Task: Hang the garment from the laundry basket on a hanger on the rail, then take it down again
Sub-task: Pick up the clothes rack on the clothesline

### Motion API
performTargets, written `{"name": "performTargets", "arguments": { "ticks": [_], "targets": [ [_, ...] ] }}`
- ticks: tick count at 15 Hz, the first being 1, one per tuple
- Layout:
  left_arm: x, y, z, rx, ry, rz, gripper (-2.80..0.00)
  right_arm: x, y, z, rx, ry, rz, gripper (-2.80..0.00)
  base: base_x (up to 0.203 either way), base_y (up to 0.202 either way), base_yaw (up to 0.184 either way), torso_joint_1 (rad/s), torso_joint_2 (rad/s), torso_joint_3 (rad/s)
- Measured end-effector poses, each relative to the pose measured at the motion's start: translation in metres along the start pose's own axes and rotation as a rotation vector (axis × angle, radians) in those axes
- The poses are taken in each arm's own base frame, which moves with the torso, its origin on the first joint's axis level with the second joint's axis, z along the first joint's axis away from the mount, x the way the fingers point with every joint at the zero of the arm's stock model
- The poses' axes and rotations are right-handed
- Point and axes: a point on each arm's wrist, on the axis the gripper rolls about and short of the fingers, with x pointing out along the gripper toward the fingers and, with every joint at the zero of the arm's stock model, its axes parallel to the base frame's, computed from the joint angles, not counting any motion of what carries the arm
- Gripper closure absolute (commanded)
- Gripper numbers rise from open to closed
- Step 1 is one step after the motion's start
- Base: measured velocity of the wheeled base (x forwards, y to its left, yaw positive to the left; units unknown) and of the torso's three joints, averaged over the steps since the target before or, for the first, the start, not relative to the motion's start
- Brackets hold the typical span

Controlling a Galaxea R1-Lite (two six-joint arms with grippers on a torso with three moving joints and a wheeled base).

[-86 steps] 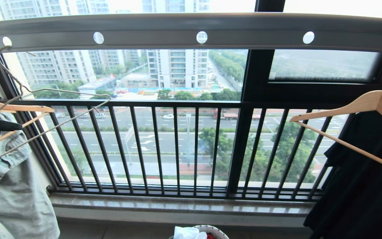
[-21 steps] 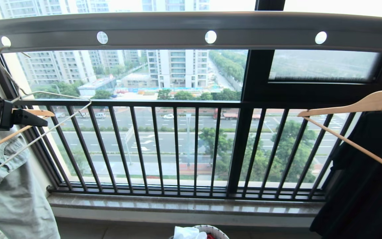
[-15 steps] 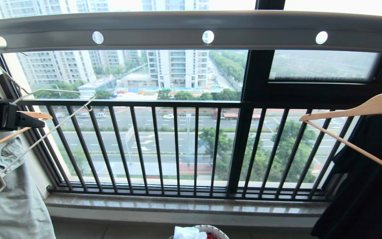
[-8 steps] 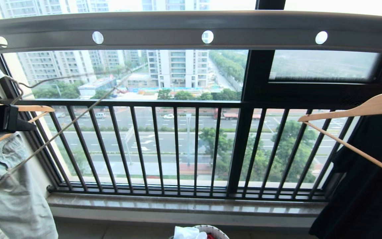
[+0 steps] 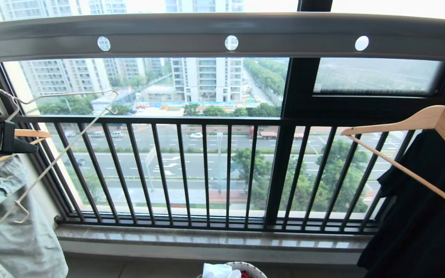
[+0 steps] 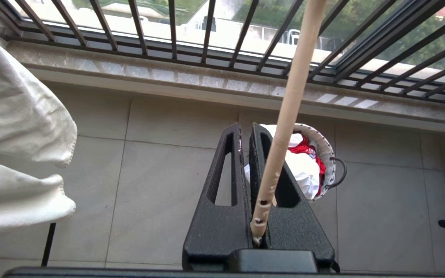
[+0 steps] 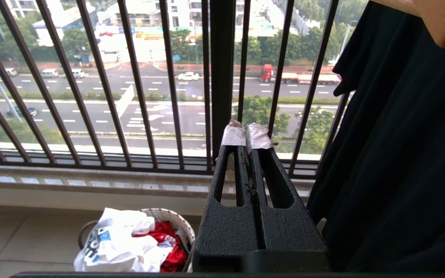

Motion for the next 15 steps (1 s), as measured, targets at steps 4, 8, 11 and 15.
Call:
{"name": "performTargets", "arguments": {
  "ticks": [4, 8, 11, 15],
  "targets": [
    [-0.016, -0.006, -0.001, -0.041, -0.038, 0.040, 0.00, 0.000, 0.000, 0.000, 0.000, 0.000, 0.000, 0.00, 0.000, 0.000, 0.000, 0.000, 0.00, 0.000],
    [-0.027, -0.009, 0.000, -0.079, -0.068, 0.110, 0.00, 0.000, 0.000, 0.000, 0.000, 0.000, 0.000, 0.00, 0.000, 0.000, 0.000, 0.000, 0.00, 0.000],
    [-0.036, -0.012, 0.001, -0.094, -0.106, 0.117, 0.00, 0.000, 0.000, 0.000, 0.000, 0.000, 0.000, 0.00, 0.000, 0.000, 0.000, 0.000, 0.00, 0.000],
    [-0.053, -0.018, 0.006, -0.095, -0.204, 0.135, 0.00, 0.000, 0.000, 0.000, 0.000, 0.000, 0.000, 0.00, 0.000, 0.000, 0.000, 0.000, 0.00, 0.000]
  ]
}}
